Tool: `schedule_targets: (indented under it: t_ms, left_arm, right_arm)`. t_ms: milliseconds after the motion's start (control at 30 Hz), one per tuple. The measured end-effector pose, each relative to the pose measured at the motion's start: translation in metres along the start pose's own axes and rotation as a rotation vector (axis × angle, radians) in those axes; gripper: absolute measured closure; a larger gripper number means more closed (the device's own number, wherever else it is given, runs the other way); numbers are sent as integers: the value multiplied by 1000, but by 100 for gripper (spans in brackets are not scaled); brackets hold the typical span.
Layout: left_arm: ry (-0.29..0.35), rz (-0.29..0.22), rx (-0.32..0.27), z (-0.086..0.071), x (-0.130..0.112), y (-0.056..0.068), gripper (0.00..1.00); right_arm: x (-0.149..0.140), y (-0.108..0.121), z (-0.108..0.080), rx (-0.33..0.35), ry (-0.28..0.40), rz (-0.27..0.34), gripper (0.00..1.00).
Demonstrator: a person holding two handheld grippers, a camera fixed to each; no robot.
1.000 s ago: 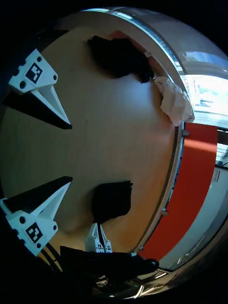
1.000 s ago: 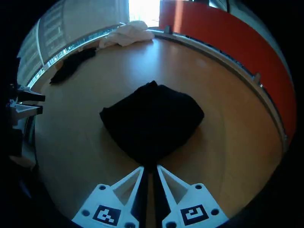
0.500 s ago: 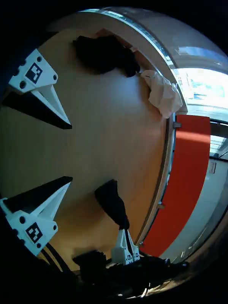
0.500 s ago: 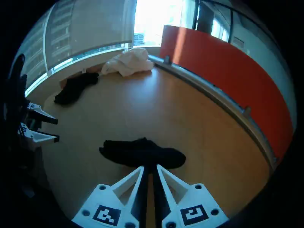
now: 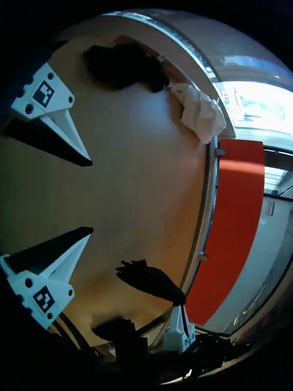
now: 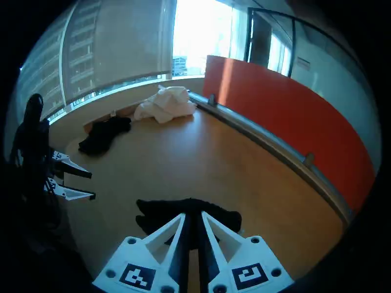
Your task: Fold towel
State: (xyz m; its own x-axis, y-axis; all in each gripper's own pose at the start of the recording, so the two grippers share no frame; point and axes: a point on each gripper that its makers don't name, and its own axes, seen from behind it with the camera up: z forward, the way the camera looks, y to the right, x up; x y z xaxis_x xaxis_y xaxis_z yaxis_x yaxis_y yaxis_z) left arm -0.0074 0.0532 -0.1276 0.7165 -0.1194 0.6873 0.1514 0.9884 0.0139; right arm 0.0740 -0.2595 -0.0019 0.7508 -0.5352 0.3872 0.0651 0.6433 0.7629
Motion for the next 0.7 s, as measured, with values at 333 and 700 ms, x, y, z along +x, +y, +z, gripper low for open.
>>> schedule_targets:
  t_ms: [333,700]
  left_arm:
    - [5,29,-20,5,10,14,8]
    - [0,57,-27,10,14,28,8]
  right_arm:
    - [-7,48,-48,-78,19,25,93]
    - [-34,117,-112,-172,26,89,93]
